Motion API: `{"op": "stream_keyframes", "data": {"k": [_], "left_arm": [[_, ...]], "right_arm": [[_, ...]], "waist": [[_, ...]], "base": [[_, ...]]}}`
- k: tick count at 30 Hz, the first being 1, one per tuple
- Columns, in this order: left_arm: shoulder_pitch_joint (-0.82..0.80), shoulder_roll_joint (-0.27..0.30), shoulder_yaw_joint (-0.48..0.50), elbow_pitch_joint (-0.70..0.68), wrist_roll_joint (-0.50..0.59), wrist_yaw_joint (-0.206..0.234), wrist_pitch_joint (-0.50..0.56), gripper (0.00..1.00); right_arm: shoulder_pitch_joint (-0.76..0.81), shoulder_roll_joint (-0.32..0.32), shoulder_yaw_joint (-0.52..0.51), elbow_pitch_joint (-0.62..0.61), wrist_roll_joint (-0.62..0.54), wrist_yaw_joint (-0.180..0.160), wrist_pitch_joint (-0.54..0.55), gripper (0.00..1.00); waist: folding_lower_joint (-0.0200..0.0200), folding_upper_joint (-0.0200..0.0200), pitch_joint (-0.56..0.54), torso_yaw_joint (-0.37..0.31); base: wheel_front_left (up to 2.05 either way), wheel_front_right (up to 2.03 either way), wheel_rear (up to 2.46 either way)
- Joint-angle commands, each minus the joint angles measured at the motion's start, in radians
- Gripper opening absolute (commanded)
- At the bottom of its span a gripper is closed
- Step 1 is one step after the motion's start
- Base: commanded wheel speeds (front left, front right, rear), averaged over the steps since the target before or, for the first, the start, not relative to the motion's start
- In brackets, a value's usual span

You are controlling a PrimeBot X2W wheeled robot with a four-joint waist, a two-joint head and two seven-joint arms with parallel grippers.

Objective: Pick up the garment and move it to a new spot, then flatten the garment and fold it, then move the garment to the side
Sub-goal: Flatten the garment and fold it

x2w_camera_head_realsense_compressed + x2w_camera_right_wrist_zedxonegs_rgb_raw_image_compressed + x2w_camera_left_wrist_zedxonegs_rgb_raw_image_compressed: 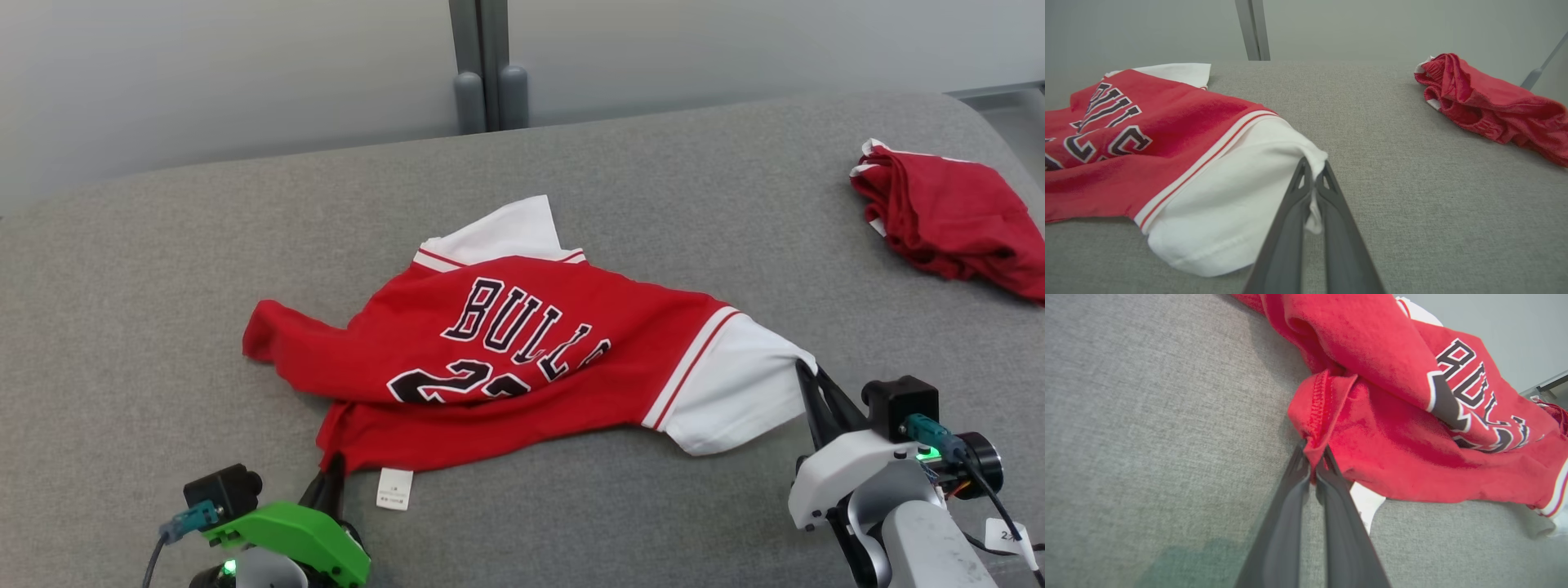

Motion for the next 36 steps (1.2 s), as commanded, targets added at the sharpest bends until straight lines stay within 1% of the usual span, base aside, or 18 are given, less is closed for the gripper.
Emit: {"op": "stream_keyframes", "data": {"k": [1, 5, 9, 12, 16, 18, 21, 24, 27, 31, 34, 36], "left_arm": [[0.006, 0.012, -0.007, -0.021, -0.018, -0.004, -0.005, 0.0], [0.001, 0.037, -0.026, -0.105, -0.076, -0.004, -0.001, 0.0], [-0.01, 0.075, -0.023, -0.225, -0.131, -0.004, 0.01, 0.0], [-0.023, 0.105, -0.005, -0.342, -0.181, -0.004, 0.032, 0.0], [-0.046, 0.137, 0.039, -0.509, -0.242, 0.002, 0.074, 0.0], [-0.061, 0.151, 0.063, -0.593, -0.271, 0.014, 0.097, 0.0], [-0.095, 0.167, 0.105, -0.753, -0.317, 0.055, 0.137, 0.0], [-0.138, 0.185, 0.128, -0.875, -0.328, 0.093, 0.171, 0.0], [-0.195, 0.212, 0.136, -0.974, -0.31, 0.125, 0.205, 0.0], [-0.276, 0.245, 0.122, -1.053, -0.287, 0.154, 0.257, 0.0], [-0.328, 0.265, 0.104, -1.074, -0.272, 0.166, 0.297, 0.0], [-0.358, 0.283, 0.088, -1.068, -0.25, 0.17, 0.319, 0.0]], "right_arm": [[0.004, -0.004, -0.003, -0.012, -0.006, -0.001, 0.005, 0.0], [-0.02, -0.004, 0.002, -0.051, 0.029, -0.001, 0.028, 0.0], [-0.044, -0.005, 0.006, -0.118, 0.072, -0.001, 0.073, 0.0], [-0.067, -0.008, 0.01, -0.205, 0.115, -0.001, 0.125, 0.0], [-0.091, -0.043, 0.024, -0.35, 0.189, -0.001, 0.192, 0.0], [-0.105, -0.062, 0.021, -0.426, 0.221, -0.001, 0.222, 0.0], [-0.132, -0.081, -0.009, -0.564, 0.281, -0.001, 0.271, 0.0], [-0.159, -0.093, -0.041, -0.673, 0.308, -0.001, 0.308, 0.0], [-0.192, -0.102, -0.072, -0.776, 0.326, -0.001, 0.347, 0.0], [-0.235, -0.104, -0.106, -0.89, 0.336, -0.001, 0.391, 0.0], [-0.267, -0.104, -0.125, -0.951, 0.334, -0.001, 0.417, 0.0], [-0.287, -0.12, -0.129, -0.975, 0.307, -0.001, 0.427, 0.0]], "waist": [[0.0, 0.0, -0.011, 0.006], [0.0, 0.0, -0.034, 0.01], [0.0, 0.0, -0.063, 0.011], [0.0, 0.0, -0.08, 0.009], [0.0, 0.0, -0.097, 0.004], [0.0, 0.0, -0.103, 0.0], [0.0, 0.0, -0.111, -0.007], [0.0, 0.0, -0.114, -0.014], [0.0, 0.0, -0.116, -0.021], [0.0, 0.0, -0.113, -0.031], [0.0, 0.0, -0.104, -0.039], [0.0, 0.0, -0.095, -0.044]], "base": [[0.0, 0.0, 0.0], [0.0, 0.0, 0.0], [0.0, 0.0, 0.0], [0.0, 0.0, 0.0], [0.0, 0.0, 0.0], [0.0, 0.0, 0.0], [0.0, 0.0, 0.0], [0.0, 0.0, 0.0], [0.0, 0.0, 0.0], [0.0, 0.0, 0.0], [0.0, 0.0, 0.0], [0.0, 0.0, 0.0]]}}
